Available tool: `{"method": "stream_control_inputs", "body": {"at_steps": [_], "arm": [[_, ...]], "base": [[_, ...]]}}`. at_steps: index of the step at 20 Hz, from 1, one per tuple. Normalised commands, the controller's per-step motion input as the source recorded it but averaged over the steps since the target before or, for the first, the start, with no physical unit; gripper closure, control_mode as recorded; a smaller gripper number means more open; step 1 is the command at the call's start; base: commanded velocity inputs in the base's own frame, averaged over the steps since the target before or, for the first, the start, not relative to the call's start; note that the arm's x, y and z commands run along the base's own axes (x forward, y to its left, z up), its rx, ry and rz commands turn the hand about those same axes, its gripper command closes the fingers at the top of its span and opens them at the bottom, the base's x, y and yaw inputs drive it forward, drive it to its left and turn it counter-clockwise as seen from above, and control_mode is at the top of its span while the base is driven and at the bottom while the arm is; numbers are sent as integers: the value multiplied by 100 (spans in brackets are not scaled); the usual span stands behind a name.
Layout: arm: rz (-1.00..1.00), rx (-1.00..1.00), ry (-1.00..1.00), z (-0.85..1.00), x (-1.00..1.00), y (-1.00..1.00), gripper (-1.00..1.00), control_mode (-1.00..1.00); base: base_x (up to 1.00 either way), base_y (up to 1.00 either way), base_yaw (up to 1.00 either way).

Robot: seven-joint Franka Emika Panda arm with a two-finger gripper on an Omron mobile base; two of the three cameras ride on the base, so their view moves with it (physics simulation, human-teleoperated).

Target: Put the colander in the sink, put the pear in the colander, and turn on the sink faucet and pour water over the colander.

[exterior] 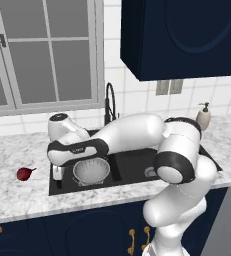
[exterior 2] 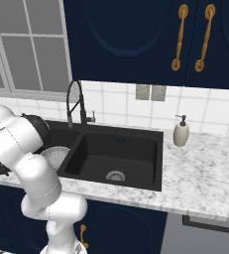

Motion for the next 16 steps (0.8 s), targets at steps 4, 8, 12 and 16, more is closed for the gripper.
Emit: {"method": "stream_control_inputs", "body": {"at_steps": [4,8,12,16], "arm": [[0,-1,0,0,0,58,-100,-100],[0,0,-1,0,3,48,-100,-100],[1,0,0,1,5,46,-100,-100],[1,0,0,1,13,52,-100,-100]], "base": [[0,0,0],[0,0,0],[0,0,0],[0,0,0]]}}
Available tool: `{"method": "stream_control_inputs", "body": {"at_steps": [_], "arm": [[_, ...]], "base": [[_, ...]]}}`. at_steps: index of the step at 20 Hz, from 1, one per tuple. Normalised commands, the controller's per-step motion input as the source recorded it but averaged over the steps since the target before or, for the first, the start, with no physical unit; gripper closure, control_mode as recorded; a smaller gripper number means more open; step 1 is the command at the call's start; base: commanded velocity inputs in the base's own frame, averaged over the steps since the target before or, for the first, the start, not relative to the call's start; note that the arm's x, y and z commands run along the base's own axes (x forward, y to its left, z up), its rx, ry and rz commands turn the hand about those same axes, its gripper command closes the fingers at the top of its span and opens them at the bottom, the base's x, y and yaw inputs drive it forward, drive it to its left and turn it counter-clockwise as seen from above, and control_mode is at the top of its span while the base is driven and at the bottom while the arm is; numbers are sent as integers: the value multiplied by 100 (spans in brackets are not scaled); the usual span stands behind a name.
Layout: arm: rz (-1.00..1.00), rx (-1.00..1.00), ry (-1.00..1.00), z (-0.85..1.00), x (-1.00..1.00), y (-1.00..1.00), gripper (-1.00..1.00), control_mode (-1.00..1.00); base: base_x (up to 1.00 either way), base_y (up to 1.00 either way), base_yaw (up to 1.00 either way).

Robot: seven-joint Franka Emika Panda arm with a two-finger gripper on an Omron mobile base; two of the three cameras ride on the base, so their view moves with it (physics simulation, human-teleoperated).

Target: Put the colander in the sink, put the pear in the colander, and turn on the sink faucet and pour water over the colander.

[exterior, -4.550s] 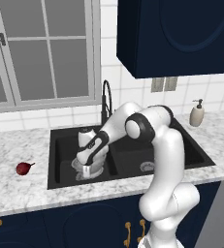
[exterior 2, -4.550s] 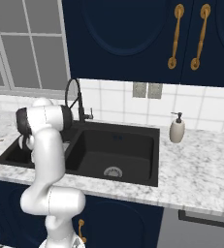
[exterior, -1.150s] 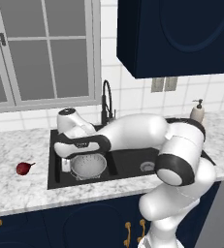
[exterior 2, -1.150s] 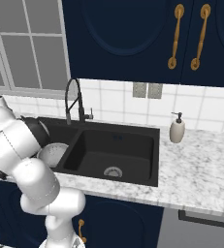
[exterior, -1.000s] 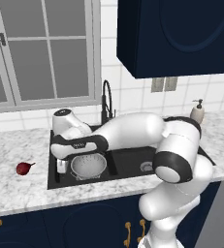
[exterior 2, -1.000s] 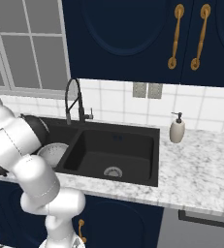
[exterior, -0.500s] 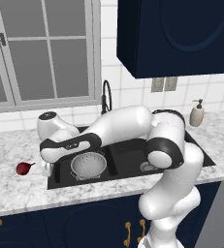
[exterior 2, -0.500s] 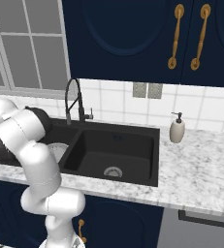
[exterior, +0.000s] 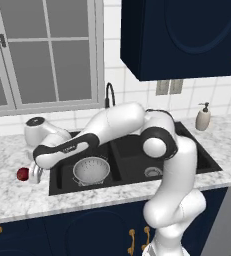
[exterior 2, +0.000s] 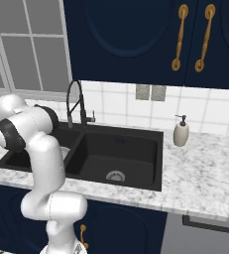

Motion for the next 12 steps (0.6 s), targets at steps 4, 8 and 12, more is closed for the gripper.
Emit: {"method": "stream_control_inputs", "body": {"at_steps": [4,8,12], "arm": [[0,0,0,10,21,34,-100,-100],[0,0,0,7,23,28,-100,-100],[1,0,0,4,16,24,-100,-100]], "base": [[0,0,0],[0,0,0],[0,0,0]]}}
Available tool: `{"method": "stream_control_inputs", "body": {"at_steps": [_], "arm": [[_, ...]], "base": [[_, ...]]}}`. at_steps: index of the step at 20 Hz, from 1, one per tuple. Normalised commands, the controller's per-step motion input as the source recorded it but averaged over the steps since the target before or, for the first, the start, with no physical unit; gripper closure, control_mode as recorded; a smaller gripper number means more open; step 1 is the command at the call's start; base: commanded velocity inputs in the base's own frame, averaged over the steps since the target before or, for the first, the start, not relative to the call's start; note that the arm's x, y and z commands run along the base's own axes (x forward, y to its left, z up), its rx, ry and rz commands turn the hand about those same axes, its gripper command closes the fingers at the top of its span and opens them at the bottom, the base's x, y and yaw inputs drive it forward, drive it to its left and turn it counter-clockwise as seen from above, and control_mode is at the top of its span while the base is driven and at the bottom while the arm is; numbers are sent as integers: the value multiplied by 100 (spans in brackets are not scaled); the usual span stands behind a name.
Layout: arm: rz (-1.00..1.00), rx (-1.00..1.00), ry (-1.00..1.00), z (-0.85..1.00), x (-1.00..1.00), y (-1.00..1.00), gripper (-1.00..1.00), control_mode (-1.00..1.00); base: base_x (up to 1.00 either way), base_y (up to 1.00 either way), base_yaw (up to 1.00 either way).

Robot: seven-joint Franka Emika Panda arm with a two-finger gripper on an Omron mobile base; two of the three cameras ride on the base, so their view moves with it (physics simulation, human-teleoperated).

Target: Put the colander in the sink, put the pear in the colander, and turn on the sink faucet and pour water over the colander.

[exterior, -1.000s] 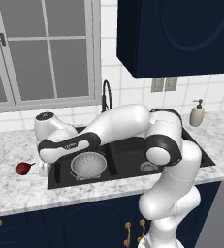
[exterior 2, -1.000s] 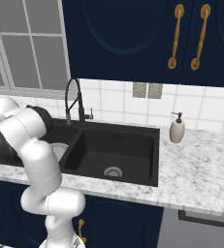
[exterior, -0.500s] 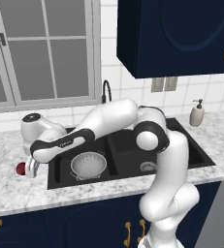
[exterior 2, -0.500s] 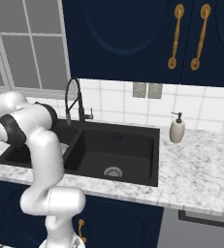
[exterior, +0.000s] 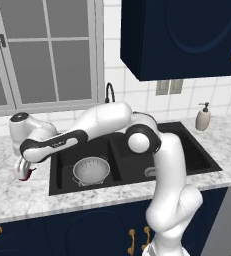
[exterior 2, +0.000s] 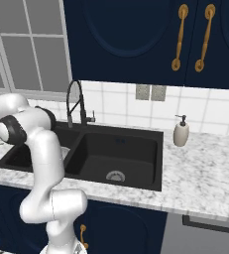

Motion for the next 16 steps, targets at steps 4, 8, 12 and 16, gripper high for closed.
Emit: {"method": "stream_control_inputs", "body": {"at_steps": [4,8,12,16], "arm": [[5,0,1,1,20,10,-100,-100],[4,0,1,0,24,11,-100,-100],[0,-1,0,-1,6,17,-100,-100],[0,0,0,-1,3,8,-100,-100]], "base": [[0,0,0],[0,0,0],[0,0,0],[0,0,0]]}}
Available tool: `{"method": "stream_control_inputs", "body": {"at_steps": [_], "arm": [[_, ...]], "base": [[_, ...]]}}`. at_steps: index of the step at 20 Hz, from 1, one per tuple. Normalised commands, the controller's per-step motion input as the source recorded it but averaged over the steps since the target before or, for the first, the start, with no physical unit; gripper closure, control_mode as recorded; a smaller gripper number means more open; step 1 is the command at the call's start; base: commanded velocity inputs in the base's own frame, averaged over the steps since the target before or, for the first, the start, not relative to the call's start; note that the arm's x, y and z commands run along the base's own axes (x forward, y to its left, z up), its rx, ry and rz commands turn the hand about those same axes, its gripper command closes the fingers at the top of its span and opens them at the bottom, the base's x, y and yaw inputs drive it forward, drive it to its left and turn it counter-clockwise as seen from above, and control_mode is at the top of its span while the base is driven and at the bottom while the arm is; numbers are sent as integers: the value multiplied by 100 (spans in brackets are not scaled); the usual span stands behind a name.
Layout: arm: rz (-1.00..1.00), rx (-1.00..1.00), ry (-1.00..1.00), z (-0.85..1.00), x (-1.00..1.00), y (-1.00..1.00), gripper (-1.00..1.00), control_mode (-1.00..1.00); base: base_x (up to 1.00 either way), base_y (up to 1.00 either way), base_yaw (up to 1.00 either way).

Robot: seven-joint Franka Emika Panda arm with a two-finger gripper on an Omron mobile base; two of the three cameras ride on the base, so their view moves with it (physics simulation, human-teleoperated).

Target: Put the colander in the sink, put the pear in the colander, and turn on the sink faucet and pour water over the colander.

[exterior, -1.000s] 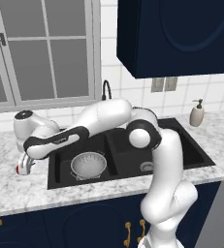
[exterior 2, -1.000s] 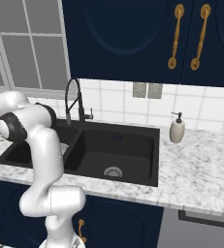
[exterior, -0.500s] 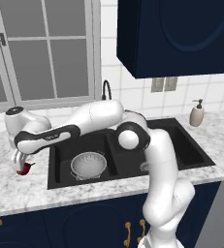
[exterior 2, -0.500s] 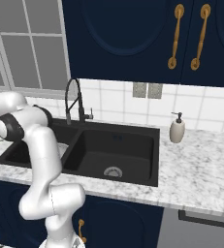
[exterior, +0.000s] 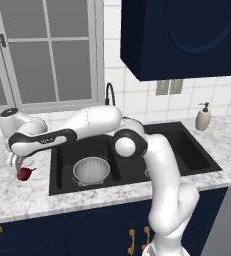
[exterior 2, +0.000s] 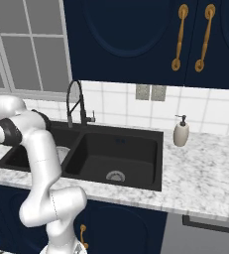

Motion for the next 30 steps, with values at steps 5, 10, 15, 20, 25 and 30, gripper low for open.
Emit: {"method": "stream_control_inputs", "body": {"at_steps": [5,10,15,20,25,30], "arm": [[0,0,0,-7,2,0,-100,-100],[0,0,0,-1,9,0,-100,-100],[-2,0,1,0,7,-10,-100,-100],[-1,0,1,0,0,-13,-100,-100],[0,0,0,-5,-4,-22,-100,-100],[0,-1,0,-28,-3,-6,-100,-100]], "base": [[0,0,0],[0,0,0],[0,0,0],[0,0,0],[0,0,0],[0,0,0]]}}
